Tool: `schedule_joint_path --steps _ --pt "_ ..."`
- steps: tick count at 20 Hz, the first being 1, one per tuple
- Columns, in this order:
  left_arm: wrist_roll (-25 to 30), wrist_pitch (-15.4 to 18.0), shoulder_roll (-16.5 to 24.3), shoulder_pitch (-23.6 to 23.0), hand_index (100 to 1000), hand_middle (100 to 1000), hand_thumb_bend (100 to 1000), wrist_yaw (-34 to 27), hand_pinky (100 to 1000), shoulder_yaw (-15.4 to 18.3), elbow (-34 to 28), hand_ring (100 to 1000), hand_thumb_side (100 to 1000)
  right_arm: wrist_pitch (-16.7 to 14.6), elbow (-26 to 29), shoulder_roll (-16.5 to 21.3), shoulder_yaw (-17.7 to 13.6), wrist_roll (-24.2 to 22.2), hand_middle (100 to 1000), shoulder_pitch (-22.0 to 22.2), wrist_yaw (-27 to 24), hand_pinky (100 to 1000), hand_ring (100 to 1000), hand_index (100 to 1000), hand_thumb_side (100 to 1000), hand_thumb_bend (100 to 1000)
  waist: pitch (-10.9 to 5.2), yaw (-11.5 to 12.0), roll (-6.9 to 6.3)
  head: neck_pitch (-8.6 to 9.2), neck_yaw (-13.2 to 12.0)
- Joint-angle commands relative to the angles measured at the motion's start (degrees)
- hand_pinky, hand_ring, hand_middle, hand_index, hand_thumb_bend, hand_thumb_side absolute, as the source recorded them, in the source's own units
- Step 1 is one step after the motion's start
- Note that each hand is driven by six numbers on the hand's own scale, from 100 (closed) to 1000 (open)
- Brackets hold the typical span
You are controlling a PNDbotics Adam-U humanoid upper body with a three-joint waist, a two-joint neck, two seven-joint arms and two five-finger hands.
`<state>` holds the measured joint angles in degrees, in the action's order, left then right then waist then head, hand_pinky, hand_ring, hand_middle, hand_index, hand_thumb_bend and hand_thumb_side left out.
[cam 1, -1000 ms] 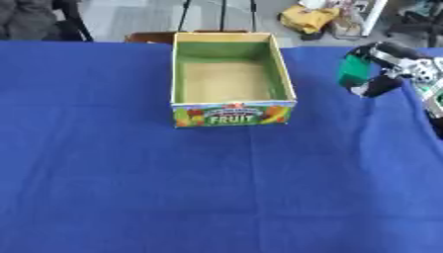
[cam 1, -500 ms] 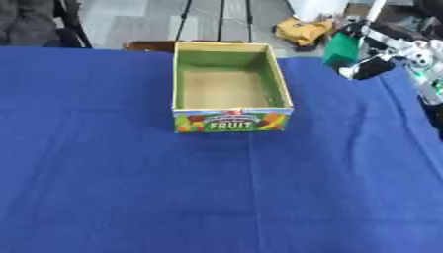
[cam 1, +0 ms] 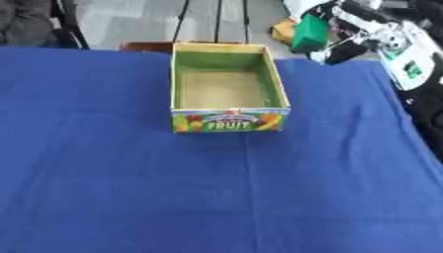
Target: Pick up objects on the table and place them in the box.
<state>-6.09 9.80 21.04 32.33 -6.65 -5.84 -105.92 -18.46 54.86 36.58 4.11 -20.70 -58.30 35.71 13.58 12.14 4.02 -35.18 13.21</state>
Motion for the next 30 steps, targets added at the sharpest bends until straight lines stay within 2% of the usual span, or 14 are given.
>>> schedule_joint_path --steps 1,9,14,16,18,19,21,22,24,25,28,30 --pt "0.4 0.2 -0.2 1.1 788 569 645 -0.4 685 -0.1 -0.5 569 968 0.1 0.3 -2.6 0.6 -1.1 313 -2.6 1.3 119 184 507 197 100 -1.13 0.6 -0.10 1.42 0.8" --pt "0.7 0.2 -1.5 2.1 788 568 645 -0.8 685 -0.5 -0.6 569 969 -0.5 -3.3 -8.5 1.4 -2.6 346 -4.3 7.4 167 225 531 191 100 -0.31 4.1 -0.54 3.45 3.3" --pt "1.1 0.1 -2.3 3.1 788 567 646 -1.1 684 -0.9 -0.9 568 970 -0.4 -5.4 -9.8 2.2 -3.8 414 -4.1 12.1 242 297 559 174 100 0.54 6.2 -0.68 5.03 5.1" --pt "1.2 0.0 -2.4 3.2 788 567 646 -1.2 684 -0.9 -1.0 568 971 0.0 -6.7 -9.8 2.0 -3.6 474 -3.7 14.0 301 354 595 145 100 0.84 6.7 -0.72 5.39 5.5" --pt "1.2 0.0 -2.4 3.1 787 567 645 -1.2 684 -0.9 -1.0 568 972 -0.2 -8.1 -10.0 1.6 -3.4 577 -3.5 15.9 405 455 706 249 100 1.08 6.9 -0.74 5.55 5.8" --pt "1.1 -0.1 -2.4 3.1 787 566 645 -1.2 684 -0.9 -0.9 568 972 -0.5 -8.8 -10.0 1.3 -3.4 648 -3.3 16.8 482 527 770 331 100 1.18 6.9 -0.70 5.61 5.9" --pt "1.1 -0.1 -2.4 3.1 787 566 645 -1.2 684 -0.9 -0.9 567 973 -1.3 -9.6 -9.9 0.8 -3.0 730 -3.2 18.5 568 639 813 371 102 1.32 6.7 -0.61 5.69 6.1" --pt "1.1 0.0 -2.4 3.1 787 566 645 -1.2 684 -0.9 -0.9 567 973 -1.6 -9.8 -9.8 0.6 -2.5 772 -3.2 19.3 616 708 833 387 181 1.37 6.6 -0.57 5.69 6.1" --pt "1.2 0.0 -2.4 3.1 787 566 645 -1.2 684 -1.0 -0.8 567 973 -2.1 -10.1 -9.6 0.2 -1.3 833 -3.0 20.6 683 784 868 426 300 1.37 6.3 -0.48 5.67 5.9" --pt "1.2 0.0 -2.4 3.0 787 566 644 -1.2 684 -1.0 -0.8 568 973 -2.3 -10.1 -9.6 0.1 -0.7 850 -3.0 21.0 701 801 883 433 345 1.33 6.2 -0.45 5.65 5.8" --pt "1.2 0.0 -2.4 2.9 787 566 644 -1.2 684 -1.1 -0.6 568 973 -3.1 -9.8 -9.3 0.0 1.2 889 -2.9 21.9 758 852 919 486 554 1.10 5.7 -0.41 5.60 5.6" --pt "1.2 0.1 -2.3 2.7 787 566 645 -1.1 684 -1.1 -0.5 568 973 -3.8 -9.1 -9.2 0.0 2.5 896 -2.9 21.8 772 865 926 498 592 0.76 5.4 -0.39 5.42 5.4"
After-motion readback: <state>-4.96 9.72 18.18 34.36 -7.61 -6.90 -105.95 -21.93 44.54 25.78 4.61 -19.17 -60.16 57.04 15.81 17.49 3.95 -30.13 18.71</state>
